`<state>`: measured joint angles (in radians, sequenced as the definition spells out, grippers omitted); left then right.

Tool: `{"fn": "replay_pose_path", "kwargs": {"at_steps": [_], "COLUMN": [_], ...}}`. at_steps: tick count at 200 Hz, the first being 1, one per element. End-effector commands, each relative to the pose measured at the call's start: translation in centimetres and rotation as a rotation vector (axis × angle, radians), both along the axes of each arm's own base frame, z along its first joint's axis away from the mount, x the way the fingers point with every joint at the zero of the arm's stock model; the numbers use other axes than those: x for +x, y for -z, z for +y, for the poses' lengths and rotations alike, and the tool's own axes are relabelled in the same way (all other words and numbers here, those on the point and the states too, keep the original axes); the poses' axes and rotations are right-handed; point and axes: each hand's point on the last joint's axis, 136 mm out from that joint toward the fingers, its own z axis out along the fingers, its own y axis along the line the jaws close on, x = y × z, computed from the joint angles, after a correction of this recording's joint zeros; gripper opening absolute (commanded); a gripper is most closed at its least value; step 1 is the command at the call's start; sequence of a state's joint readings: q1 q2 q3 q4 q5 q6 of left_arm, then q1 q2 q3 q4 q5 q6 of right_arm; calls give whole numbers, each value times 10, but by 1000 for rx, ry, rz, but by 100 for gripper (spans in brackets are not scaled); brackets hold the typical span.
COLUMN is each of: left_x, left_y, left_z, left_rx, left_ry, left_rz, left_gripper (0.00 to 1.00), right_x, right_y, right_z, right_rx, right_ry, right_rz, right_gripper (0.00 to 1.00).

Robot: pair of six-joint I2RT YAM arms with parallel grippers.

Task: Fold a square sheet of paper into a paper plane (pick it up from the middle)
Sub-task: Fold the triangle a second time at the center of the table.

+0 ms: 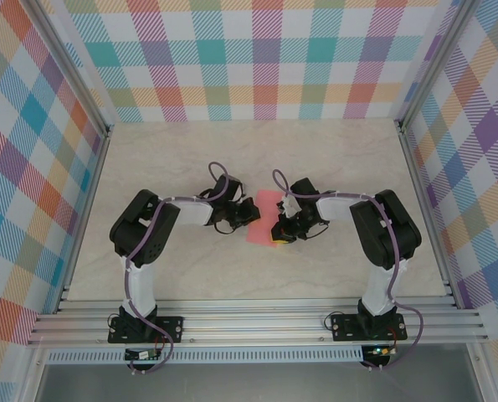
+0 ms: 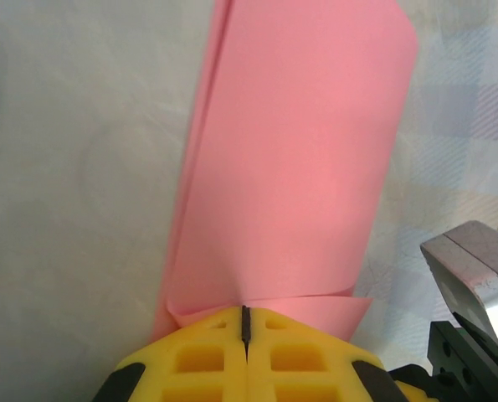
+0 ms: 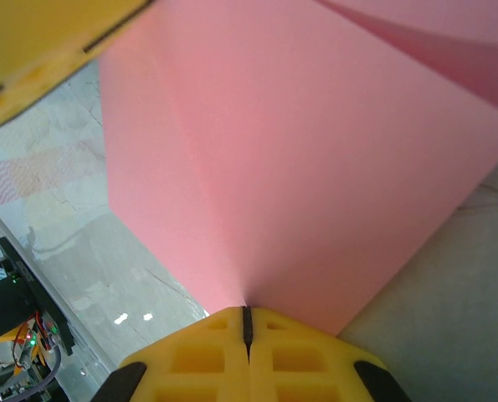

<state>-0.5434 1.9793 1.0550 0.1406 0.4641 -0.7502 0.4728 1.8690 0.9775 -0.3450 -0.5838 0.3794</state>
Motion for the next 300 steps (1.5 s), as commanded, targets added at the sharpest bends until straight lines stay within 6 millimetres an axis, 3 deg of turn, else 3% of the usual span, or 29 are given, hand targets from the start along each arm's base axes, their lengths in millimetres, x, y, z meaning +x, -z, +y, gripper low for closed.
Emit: {"fn": "replay_pose_path", "kwargs": {"at_steps": [1,76,114,156,176,204,250,300], "left_x": [9,27,29,6,-5,-9,3,2], "left_y": [10,-4,-41,-70,-65,-43,-9,4], "left_z": [30,43,35,9,-10,-25,-21,-8], "left_rx": [76,65,7,-37,-47,-32,50,71], "left_ry": [-49,-52,-36,35,87,116,96,74], "left_rz": [-6,-36,-86,-120,-98,-56,-24,-2], "left_gripper": [0,0,1,2,2,1,0,0], "right_x": [-21,-20,-15,-12,-12,-11,-7,1], "right_y": [35,31,26,23,22,20,14,-4], "right_z": [-30,-26,-22,-21,-21,-20,-19,-11], "right_rx": [-176,-151,-136,-133,-132,-131,-121,-85], "right_ry": [3,-3,0,4,5,5,7,18], "right_rz": [79,77,70,65,62,57,39,21], "right_gripper": [1,2,3,3,3,4,4,5]}}
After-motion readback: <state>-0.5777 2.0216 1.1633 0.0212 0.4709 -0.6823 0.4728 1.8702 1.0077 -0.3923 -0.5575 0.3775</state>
